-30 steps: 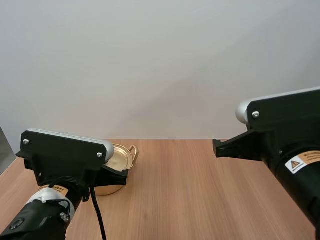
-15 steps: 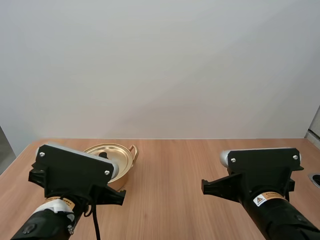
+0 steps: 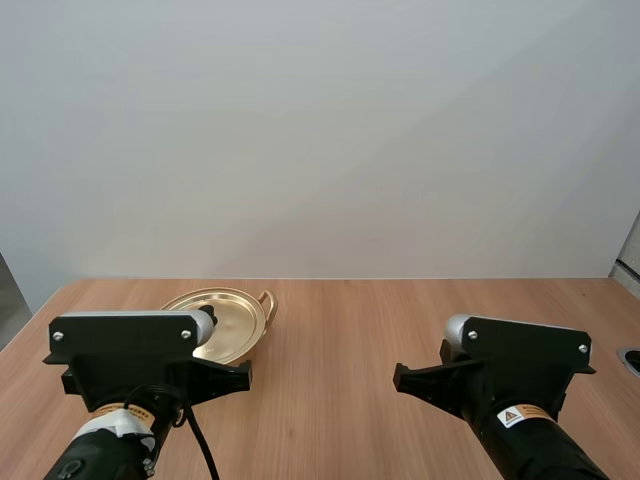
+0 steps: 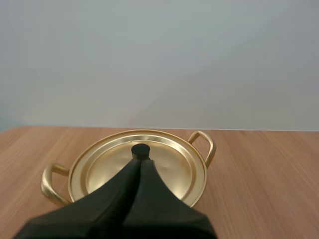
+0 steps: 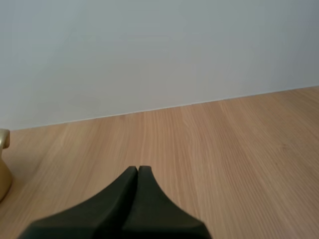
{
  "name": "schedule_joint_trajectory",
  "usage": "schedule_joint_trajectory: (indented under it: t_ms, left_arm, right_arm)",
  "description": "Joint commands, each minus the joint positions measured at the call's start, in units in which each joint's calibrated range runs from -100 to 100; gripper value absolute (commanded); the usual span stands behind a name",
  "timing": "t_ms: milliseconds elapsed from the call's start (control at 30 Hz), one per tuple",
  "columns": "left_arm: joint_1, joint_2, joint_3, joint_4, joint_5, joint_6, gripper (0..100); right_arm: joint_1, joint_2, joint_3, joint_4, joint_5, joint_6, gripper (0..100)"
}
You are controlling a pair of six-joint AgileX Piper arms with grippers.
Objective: Open the pot, put the car inside, and close it
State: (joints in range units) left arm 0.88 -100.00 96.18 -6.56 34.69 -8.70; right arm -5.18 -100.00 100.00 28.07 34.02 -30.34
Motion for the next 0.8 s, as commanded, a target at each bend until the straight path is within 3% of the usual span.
schedule_joint_trajectory:
  t_ms: [0, 767]
  left_arm:
    - [-0.01, 0.0, 0.07, -0.03, -0.02, -0.81, 0]
    - [-0.01, 0.0, 3.82, -0.03, -2.44, -0.81, 0]
  right_arm:
    - [0.0, 0.0, 0.0, -2.2, 0.33, -0.03, 0]
    - [0.0, 0.0, 0.0, -2.18, 0.22, 0.1, 0]
